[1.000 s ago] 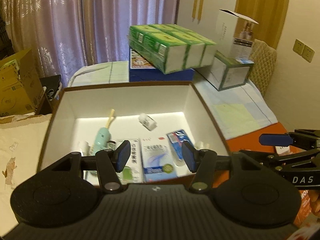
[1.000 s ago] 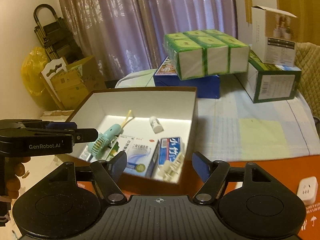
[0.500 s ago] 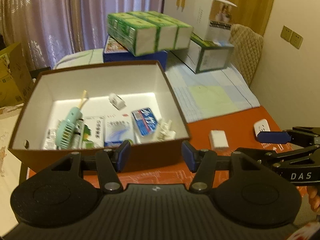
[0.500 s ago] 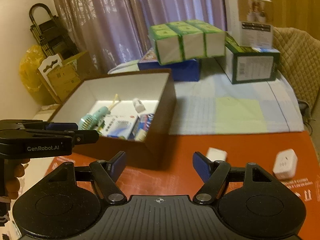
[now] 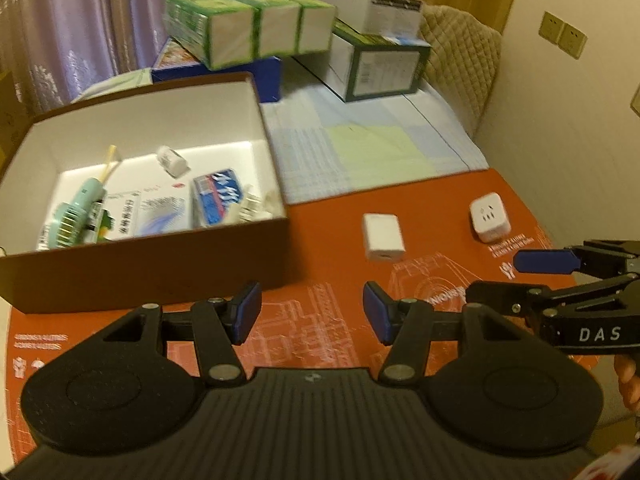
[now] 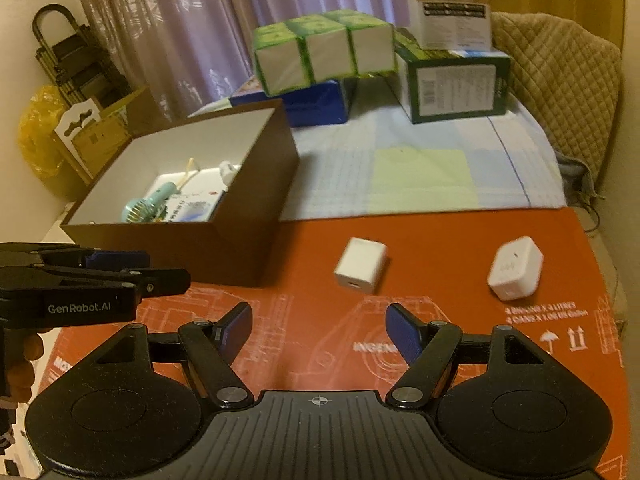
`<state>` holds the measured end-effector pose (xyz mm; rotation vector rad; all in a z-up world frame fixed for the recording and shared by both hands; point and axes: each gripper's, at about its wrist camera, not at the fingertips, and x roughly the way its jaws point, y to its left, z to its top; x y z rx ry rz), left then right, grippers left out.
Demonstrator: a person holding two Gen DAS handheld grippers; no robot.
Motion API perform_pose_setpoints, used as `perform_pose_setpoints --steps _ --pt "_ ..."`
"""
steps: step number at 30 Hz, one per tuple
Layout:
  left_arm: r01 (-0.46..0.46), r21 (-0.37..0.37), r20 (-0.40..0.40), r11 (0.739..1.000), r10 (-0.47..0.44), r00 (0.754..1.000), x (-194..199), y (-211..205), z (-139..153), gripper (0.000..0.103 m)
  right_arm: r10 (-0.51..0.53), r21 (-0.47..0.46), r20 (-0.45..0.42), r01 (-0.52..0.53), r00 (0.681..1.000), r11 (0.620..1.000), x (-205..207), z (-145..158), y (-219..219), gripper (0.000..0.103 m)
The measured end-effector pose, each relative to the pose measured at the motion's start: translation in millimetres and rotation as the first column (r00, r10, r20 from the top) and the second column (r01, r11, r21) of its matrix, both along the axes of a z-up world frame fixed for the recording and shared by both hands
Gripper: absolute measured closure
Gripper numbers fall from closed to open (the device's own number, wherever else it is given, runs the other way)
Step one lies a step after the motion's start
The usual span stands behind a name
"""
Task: Organize rigid objects
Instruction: 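Withdraw both open tools from the brown box toward the mat, then grasp the white USB charger with the left tool while the right tool grasps the white smart plug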
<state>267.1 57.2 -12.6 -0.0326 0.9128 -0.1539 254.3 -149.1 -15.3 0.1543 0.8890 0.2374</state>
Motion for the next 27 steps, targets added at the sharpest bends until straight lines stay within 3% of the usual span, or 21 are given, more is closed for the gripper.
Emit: perform_pose_setpoints --steps 27 --pt "0.118 0.021 -0.092 0.993 -0.116 0.989 27.1 -85.1 -48.3 0.051 -0.163 -0.034 -0.107 0.161 0.981 0.986 -7.5 -35.7 -84.9 0.032"
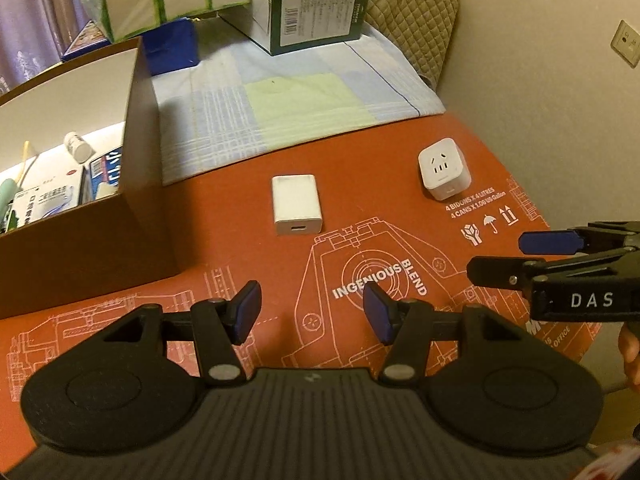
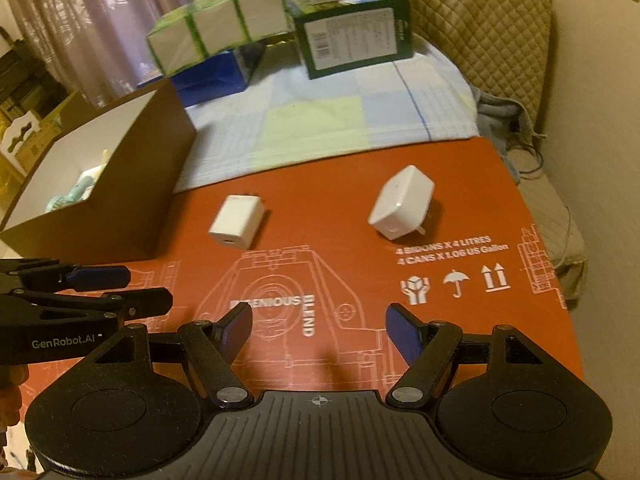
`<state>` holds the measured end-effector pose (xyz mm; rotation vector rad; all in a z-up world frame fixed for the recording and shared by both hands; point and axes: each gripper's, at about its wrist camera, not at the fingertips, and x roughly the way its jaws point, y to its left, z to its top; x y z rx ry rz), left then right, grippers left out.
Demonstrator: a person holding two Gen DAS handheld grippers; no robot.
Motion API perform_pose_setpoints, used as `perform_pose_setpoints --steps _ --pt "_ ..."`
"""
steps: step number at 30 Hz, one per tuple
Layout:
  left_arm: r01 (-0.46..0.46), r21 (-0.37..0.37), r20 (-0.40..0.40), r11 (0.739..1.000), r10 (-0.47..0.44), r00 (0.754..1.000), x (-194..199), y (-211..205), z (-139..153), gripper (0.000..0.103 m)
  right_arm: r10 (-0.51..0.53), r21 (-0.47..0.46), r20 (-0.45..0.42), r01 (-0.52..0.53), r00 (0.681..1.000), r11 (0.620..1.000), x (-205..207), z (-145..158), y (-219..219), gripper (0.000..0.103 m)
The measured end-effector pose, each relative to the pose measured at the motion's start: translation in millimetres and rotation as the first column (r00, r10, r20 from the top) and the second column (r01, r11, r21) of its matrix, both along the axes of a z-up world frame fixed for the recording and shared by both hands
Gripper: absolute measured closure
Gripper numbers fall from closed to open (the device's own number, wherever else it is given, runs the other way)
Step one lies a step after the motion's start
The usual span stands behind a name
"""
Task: Organize rigid objects
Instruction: 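Grasp the white USB charger with the left tool while the right tool grasps the white smart plug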
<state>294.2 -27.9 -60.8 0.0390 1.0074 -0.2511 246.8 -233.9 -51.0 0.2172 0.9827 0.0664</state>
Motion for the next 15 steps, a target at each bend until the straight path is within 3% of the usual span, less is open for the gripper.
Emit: perform_pose_setpoints --steps 15 --pt "0.022 0.032 0.002 0.999 -0.022 1.0 42.1 -14.8 -17.9 0.048 -0.059 -0.018 0.021 0.06 0.998 0.998 24.7 -11.5 -19.5 0.032"
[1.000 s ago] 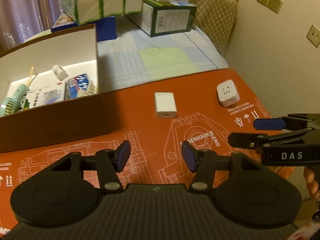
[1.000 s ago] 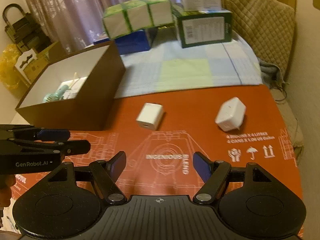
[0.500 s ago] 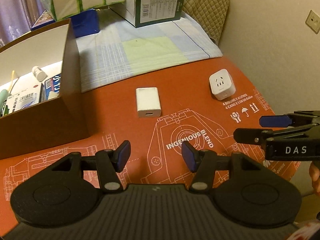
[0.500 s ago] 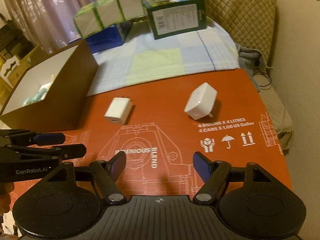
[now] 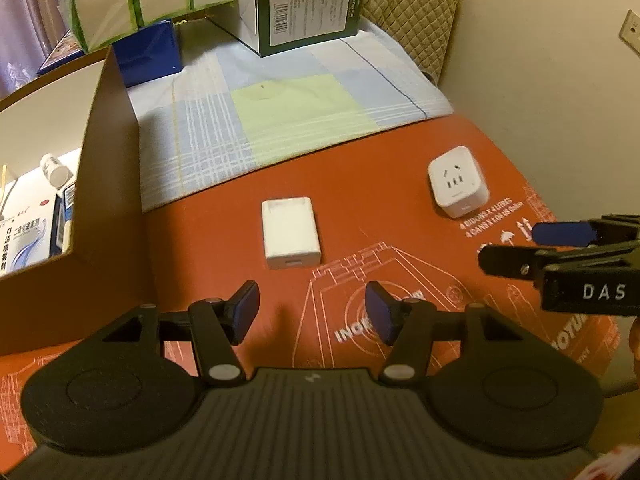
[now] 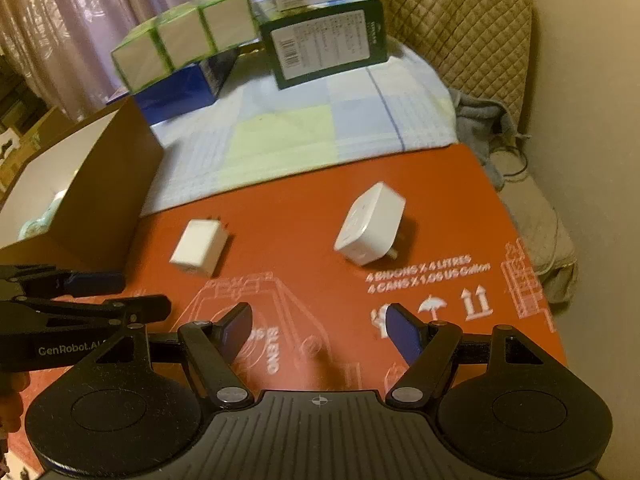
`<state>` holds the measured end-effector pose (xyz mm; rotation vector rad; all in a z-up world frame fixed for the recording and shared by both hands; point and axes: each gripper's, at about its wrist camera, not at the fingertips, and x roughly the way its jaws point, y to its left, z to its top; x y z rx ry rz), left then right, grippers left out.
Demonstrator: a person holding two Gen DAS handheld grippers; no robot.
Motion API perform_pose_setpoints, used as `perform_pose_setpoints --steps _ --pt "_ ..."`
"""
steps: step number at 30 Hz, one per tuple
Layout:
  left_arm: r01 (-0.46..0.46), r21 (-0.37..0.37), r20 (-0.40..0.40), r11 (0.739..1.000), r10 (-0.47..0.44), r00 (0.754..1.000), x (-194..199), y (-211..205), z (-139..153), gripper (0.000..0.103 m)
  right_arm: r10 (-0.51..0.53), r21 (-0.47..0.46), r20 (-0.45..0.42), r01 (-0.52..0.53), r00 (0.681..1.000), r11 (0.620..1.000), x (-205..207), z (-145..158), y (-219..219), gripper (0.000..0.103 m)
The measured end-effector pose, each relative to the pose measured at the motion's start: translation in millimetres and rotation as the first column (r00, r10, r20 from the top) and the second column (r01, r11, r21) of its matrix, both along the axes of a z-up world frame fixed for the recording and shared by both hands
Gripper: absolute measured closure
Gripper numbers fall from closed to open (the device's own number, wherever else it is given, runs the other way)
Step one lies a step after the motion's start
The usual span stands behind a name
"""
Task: Organize rigid objects
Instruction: 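Grasp the white USB charger with the left tool while the right tool grasps the white smart plug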
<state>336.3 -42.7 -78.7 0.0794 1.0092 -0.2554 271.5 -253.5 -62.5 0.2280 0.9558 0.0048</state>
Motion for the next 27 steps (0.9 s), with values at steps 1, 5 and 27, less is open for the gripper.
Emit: perform_pose_setpoints --steps 1,5,27 --pt "0.001 0.006 0.002 1.0 -0.001 1.0 3.5 -0.9 -1.7 0.048 -0.005 -0.006 0.007 0.006 1.0 1.0 3.1 -1.6 -1.2 0.032" --pt "-0.006 0.01 0.001 1.0 0.006 1.0 18.8 -2.3 -8.9 0.048 -0.032 -0.017 0.025 0.032 0.999 0.999 16.0 -7.6 -8.1 0.032" --pt "-0.03 0.055 -0.025 0.998 0.031 0.999 74.1 -9.5 -44.4 0.057 -0.092 -0.019 0.062 0.093 0.994 0.995 66.7 -32.5 -30.4 0.033"
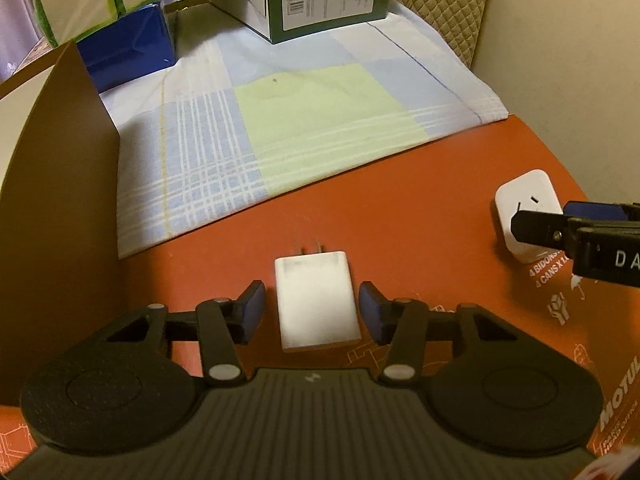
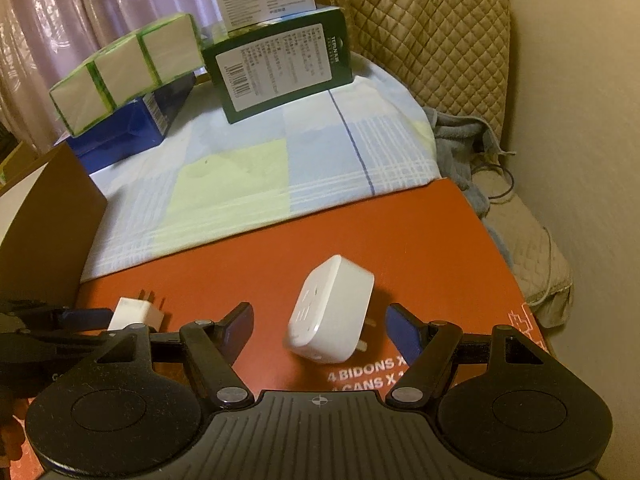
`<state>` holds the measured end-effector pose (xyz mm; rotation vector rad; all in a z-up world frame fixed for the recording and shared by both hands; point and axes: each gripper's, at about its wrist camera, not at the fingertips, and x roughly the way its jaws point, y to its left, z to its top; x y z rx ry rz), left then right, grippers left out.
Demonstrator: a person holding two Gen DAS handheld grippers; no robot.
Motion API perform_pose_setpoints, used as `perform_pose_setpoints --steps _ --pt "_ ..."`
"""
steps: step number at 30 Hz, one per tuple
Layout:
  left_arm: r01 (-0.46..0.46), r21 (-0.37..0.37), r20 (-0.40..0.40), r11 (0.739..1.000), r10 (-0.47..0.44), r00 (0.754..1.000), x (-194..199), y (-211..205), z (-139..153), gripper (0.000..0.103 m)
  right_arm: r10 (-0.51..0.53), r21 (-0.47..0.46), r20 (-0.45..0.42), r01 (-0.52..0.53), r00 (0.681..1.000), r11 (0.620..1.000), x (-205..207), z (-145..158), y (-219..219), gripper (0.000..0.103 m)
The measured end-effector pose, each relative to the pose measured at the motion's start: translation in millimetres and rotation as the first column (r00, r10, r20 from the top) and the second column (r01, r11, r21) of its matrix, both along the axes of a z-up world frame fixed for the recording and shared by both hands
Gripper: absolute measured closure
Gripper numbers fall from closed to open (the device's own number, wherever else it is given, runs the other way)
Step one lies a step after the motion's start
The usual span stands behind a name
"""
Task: Organize rigid objects
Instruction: 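Grasp the white USB charger with the left tool while the right tool grasps the white smart plug, then lift the charger with the left tool while the right tool lifts the smart plug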
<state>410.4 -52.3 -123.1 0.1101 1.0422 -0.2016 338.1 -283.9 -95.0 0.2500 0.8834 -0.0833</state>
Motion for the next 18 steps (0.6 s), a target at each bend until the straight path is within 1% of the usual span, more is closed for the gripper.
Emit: perform_pose_setpoints --steps 1,2,3,6,7,12,18 --pt "-0.002 0.0 -0.001 1.0 0.002 1.0 0.7 0.3 -1.3 0.058 0.0 -0.005 0.0 0.0 1.0 1.0 1.2 -1.1 0.0 0.033" --pt "-0.001 -0.006 -0.004 1.0 0.001 1.0 1.6 1.0 -2.3 0.06 -0.001 -0.009 0.0 0.001 1.0 1.0 2.6 -2.1 -0.1 0.036" --pt "-0.001 -0.011 -0.006 1.0 0.001 1.0 2.1 1.4 -3.0 0.062 -0.002 -0.01 0.001 0.002 1.0 1.0 3.9 -3.1 -0.2 0.045" --pt "0.002 -0.005 -0.004 1.0 -0.002 1.0 1.6 1.6 -5.0 0.066 -0.001 -0.003 -0.009 0.001 1.0 1.0 6.6 -6.6 -1.7 0.062" --pt "0.005 -0.003 0.0 1.0 -0.005 1.0 0.5 1.9 -5.5 0.066 -0.006 -0.004 -0.012 0.006 1.0 1.0 6.9 -7.6 -2.2 0.064" --pt "0.007 -0.002 0.009 1.0 -0.007 1.0 -6.4 6.0 -5.9 0.066 0.018 0.013 -0.006 -0.017 1.0 1.0 3.2 -7.5 -4.2 0.068" --pt "0.002 0.002 0.006 1.0 -0.002 1.0 -27.0 14.7 -4.4 0.066 0.105 0.018 -0.011 -0.105 0.994 0.994 -10.4 -5.6 10.6 0.069"
